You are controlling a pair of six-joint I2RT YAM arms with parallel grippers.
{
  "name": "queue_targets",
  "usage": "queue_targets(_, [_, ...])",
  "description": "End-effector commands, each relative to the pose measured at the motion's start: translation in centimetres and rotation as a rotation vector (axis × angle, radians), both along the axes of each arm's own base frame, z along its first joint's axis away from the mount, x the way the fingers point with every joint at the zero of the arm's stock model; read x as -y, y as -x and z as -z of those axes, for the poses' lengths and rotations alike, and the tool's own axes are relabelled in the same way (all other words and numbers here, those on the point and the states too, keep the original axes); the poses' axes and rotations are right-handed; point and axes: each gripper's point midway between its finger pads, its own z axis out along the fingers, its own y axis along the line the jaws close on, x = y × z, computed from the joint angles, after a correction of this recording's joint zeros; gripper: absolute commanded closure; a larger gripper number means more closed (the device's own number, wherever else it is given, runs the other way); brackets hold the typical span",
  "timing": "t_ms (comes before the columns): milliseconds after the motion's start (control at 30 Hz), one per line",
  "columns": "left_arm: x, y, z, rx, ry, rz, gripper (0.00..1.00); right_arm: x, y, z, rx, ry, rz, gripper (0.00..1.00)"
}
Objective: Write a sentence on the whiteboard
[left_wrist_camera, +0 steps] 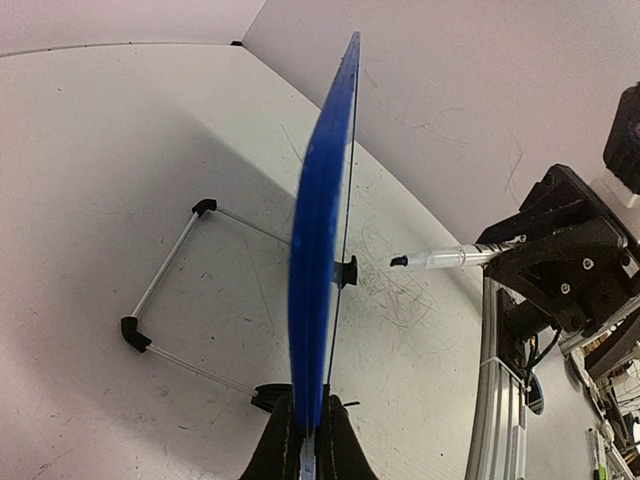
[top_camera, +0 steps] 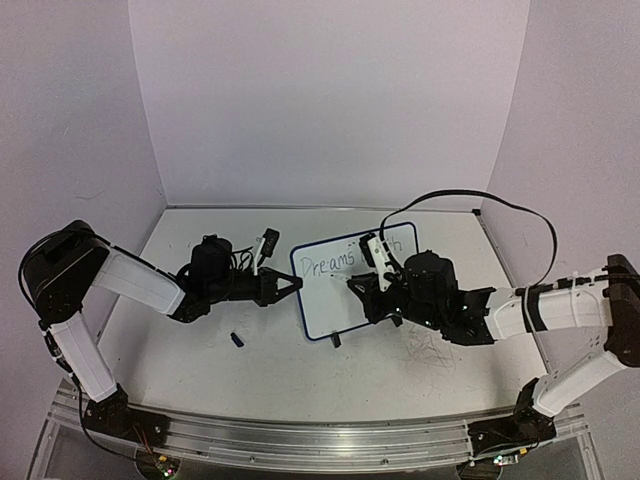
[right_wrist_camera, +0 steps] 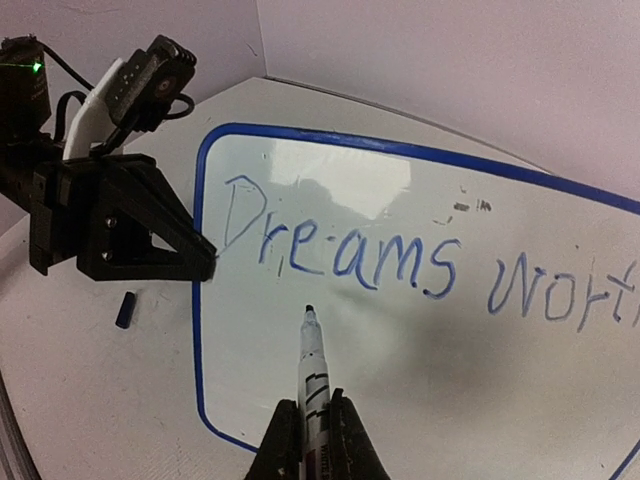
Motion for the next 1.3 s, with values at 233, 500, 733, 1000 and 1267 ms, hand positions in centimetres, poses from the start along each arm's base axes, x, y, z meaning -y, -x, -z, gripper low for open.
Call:
queue_targets(233, [-0.2, -0.5, -0.5, 0.005, -0.013, -0.040, 1.00, -2.9, 1.4, -2.4, 0.103, -0.095, -0.109, 1.00])
queue_targets(500, [-0.2, -0.2, -0.6, 0.009, -0.013, -0.041, 1.00, -2.3, 2.0, -3.1, 0.129, -0.115, -0.100, 1.00])
queue_targets(733, [-0.4, -0.2, -0.8, 0.013, -0.013, -0.048, 1.00, -1.8, 2.4, -2.2, 0.123, -0.109, -0.096, 1.00])
queue_targets(1000, [-0.3, -0.3, -0.7, 0.009, -0.014, -0.052, 1.00, -2.3, 2.8, -1.8, 0.125, -0.110, -0.126, 1.00])
queue_targets(1267, [-0.1, -0.1, -0.7, 0.008, -0.015, -0.050, 1.00, -2.7, 2.8, -1.7, 0.122, -0.104, -0.127, 1.00])
